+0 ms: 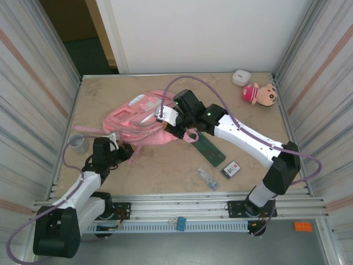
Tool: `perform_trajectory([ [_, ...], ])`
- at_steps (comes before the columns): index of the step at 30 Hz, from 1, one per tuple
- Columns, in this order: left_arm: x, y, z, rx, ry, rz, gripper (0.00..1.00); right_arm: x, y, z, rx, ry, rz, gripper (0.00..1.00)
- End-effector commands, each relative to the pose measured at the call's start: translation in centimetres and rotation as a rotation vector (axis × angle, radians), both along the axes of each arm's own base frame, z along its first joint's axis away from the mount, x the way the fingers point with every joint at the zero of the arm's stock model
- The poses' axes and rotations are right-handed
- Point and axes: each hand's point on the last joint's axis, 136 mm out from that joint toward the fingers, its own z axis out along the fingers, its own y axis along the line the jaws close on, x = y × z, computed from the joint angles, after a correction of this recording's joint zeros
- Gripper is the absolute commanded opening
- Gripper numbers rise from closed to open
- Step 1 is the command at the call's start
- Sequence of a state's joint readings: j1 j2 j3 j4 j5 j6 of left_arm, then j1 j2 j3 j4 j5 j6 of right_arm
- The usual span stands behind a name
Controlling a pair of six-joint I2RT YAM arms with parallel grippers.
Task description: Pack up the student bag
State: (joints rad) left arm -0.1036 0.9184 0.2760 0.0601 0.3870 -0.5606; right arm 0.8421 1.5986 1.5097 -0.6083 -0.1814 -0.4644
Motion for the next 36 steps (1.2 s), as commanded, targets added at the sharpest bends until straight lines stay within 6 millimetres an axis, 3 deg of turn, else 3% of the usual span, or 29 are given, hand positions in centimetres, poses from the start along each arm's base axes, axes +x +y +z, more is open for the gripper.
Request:
perform_trajectory([
  [1, 0.9, -1.5, 3.6, -0.045, -0.124, -0.092, 0.00, 2.5, 0.4, 4.3, 0.129, -0.061, -0.121, 0.00],
  [14, -3.3, -5.8, 8.7, -0.036, -0.316, -0.350, 0.00, 4.0, -0.1, 3.2, 0.209, 0.025, -0.261, 0.00],
  [18, -3.4, -5.5, 9.1, -0.018, -0.297, -0.327, 0.00, 4.3, -0.7, 3.9, 0.239, 0.040, -0.276, 0.00],
  [19, -3.0, -4.6, 8.5, 0.008, -0.255, -0.268, 0.04, 4.2, -0.8, 4.2, 0.249, 0.045, -0.269, 0.00],
  [21, -2.6, -2.5, 7.3, 0.080, -0.179, -0.147, 0.32, 4.1, -1.1, 4.8, 0.275, 0.059, -0.257, 0.00],
  [22, -2.5, -2.0, 7.0, 0.100, -0.171, -0.122, 0.41, 4.1, -1.3, 5.2, 0.286, 0.066, -0.255, 0.00],
  [24, -2.2, -0.6, 6.3, 0.137, -0.155, -0.042, 0.51, 4.1, -1.8, 5.8, 0.302, 0.076, -0.253, 0.00],
  [26, -1.8, -0.1, 5.7, 0.149, -0.162, -0.005, 0.56, 3.9, -1.9, 6.4, 0.315, 0.080, -0.248, 0.00],
  [36, 0.4, -1.0, 3.8, 0.186, -0.271, -0.060, 0.61, 3.5, -1.4, 7.7, 0.345, 0.097, -0.220, 0.00],
])
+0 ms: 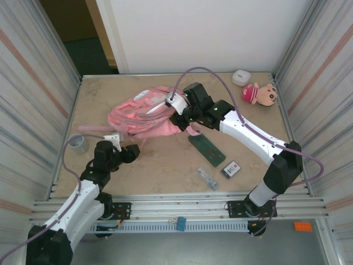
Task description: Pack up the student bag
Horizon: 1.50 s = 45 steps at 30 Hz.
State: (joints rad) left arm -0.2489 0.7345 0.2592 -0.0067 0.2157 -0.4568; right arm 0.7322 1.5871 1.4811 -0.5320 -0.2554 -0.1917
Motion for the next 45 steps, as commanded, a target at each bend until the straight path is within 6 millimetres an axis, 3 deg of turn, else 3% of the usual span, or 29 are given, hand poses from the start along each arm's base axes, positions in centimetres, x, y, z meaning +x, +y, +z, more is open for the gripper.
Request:
perform_trajectory([
  [1, 1.8, 0.0, 1.6, 0.042, -0.118, -0.011, 0.61, 0.2, 0.5, 7.1, 0.165, -0.096, -0.004, 0.00],
  [8, 3.4, 0.0, 1.2, 0.113, -0.166, -0.026, 0.61, -0.1, 0.5, 7.8, 0.182, -0.095, 0.000, 0.00],
  [17, 4.6, -0.1, 1.2, 0.179, -0.216, -0.060, 0.44, -0.3, 0.3, 7.9, 0.183, -0.095, -0.006, 0.00],
  [19, 4.6, -0.1, 0.9, 0.189, -0.211, -0.069, 0.36, -0.3, 0.2, 8.1, 0.185, -0.099, -0.007, 0.00],
  [22, 4.6, -0.3, 0.9, 0.180, -0.212, -0.084, 0.16, -0.3, 0.1, 7.9, 0.186, -0.093, -0.014, 0.00],
  [25, 4.2, -1.0, 1.2, 0.166, -0.223, -0.132, 0.05, 0.1, -0.1, 7.7, 0.183, -0.090, -0.042, 0.00],
  [28, 3.5, -1.8, 2.1, 0.140, -0.248, -0.183, 0.00, 0.5, -0.2, 7.3, 0.181, -0.092, -0.069, 0.00],
  [35, 1.0, -3.8, 5.4, 0.079, -0.357, -0.299, 0.00, 1.5, -0.6, 6.9, 0.185, -0.103, -0.131, 0.00],
  [45, -2.2, -8.8, 10.2, -0.037, -0.481, -0.572, 0.00, 1.4, -0.3, 5.9, 0.215, -0.072, -0.148, 0.00],
])
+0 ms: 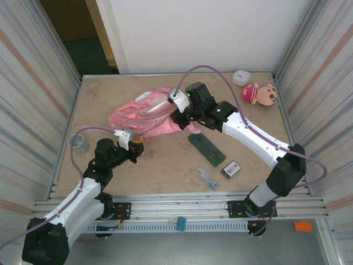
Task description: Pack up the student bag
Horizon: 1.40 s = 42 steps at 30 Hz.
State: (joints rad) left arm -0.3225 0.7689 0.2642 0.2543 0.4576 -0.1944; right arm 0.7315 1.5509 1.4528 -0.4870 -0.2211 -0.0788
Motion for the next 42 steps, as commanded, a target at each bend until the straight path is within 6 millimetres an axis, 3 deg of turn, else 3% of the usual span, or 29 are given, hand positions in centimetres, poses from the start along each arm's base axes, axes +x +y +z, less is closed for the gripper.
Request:
perform_trajectory([
  [1, -1.8, -3.1, 5.2, -0.060, -0.136, -0.200, 0.00, 0.9, 0.2, 4.5, 0.145, -0.094, -0.057, 0.00],
  [13, -3.4, -8.6, 9.4, -0.032, -0.156, -0.386, 0.01, -0.7, 1.6, 1.8, 0.125, -0.062, -0.014, 0.00],
  [15, -3.4, -9.2, 9.6, 0.001, -0.149, -0.397, 0.11, -0.9, 1.6, 2.0, 0.131, -0.069, 0.005, 0.00],
  [20, -2.5, -7.9, 9.2, 0.086, -0.137, -0.293, 0.47, -2.3, 0.8, 2.9, 0.164, -0.078, 0.109, 0.00],
  [26, -3.0, -4.8, 9.0, 0.272, -0.232, -0.227, 0.70, -3.0, 0.2, 3.6, 0.182, -0.070, 0.202, 0.00],
  [30, -3.2, -3.0, 8.1, 0.486, -0.313, -0.252, 0.75, -4.0, 0.0, 3.3, 0.144, -0.091, 0.285, 0.00],
  [34, -1.6, -1.8, 7.7, 0.596, -0.322, -0.238, 0.81, -4.4, -0.5, 3.2, 0.126, -0.092, 0.323, 0.00],
  [39, 0.5, -1.9, 7.4, 0.643, -0.338, -0.276, 0.84, -5.5, -0.9, 3.3, 0.118, -0.100, 0.396, 0.00],
  [42, 0.9, -2.8, 6.2, 0.685, -0.344, -0.362, 0.85, -5.9, -1.2, 3.4, 0.127, -0.090, 0.411, 0.00],
])
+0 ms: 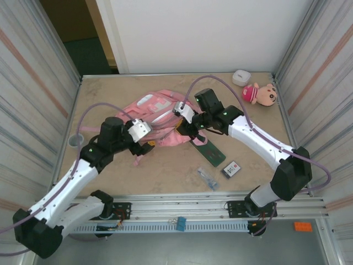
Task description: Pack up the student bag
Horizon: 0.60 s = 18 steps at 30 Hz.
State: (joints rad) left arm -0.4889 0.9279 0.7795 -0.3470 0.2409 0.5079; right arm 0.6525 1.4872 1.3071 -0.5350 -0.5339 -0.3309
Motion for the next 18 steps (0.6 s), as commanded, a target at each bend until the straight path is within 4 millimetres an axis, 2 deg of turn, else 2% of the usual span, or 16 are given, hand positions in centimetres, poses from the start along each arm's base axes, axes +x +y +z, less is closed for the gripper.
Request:
perform_trajectory([
  [1, 0.2, -1.2, -0.2, 0.075, -0.035, -0.135, 0.85, -1.5, 0.4, 6.6, 0.148, -0.116, 0.101, 0.00],
  [3, 0.5, -1.9, -0.8, 0.084, -0.020, -0.172, 0.85, -1.7, 0.4, 6.6, 0.152, -0.112, 0.109, 0.00],
  [5, 1.0, -2.4, -1.5, 0.088, -0.008, -0.191, 0.79, -1.7, 0.3, 6.5, 0.151, -0.107, 0.113, 0.00],
  [6, 1.1, -2.7, -1.8, 0.083, 0.000, -0.204, 0.70, -1.7, 0.3, 6.5, 0.151, -0.106, 0.114, 0.00],
  [7, 1.0, -3.2, -1.9, 0.070, 0.010, -0.226, 0.54, -1.5, 0.1, 6.5, 0.150, -0.105, 0.106, 0.00],
  [9, 0.5, -3.9, -1.8, 0.023, 0.040, -0.257, 0.32, -1.0, -0.4, 6.6, 0.152, -0.098, 0.074, 0.00],
  [10, 0.2, -4.3, -1.7, -0.008, 0.061, -0.263, 0.18, -0.5, -0.8, 6.5, 0.145, -0.094, 0.035, 0.00],
  [11, 0.1, -4.5, -1.5, -0.044, 0.080, -0.257, 0.08, 0.1, -1.2, 6.3, 0.131, -0.098, -0.012, 0.08],
  [12, -0.1, -4.9, -1.4, -0.085, 0.103, -0.255, 0.01, 0.5, -1.7, 6.2, 0.115, -0.100, -0.063, 0.21],
  [13, -0.5, -5.1, -1.3, -0.119, 0.124, -0.260, 0.00, 0.7, -2.3, 5.9, 0.100, -0.092, -0.109, 0.32],
  [15, -0.7, -5.4, -1.4, -0.182, 0.171, -0.236, 0.00, 0.7, -3.4, 5.9, 0.089, -0.072, -0.199, 0.43],
  [18, -1.1, -5.7, -1.6, -0.242, 0.241, -0.217, 0.00, -0.4, -5.2, 6.4, 0.074, -0.050, -0.358, 0.51],
])
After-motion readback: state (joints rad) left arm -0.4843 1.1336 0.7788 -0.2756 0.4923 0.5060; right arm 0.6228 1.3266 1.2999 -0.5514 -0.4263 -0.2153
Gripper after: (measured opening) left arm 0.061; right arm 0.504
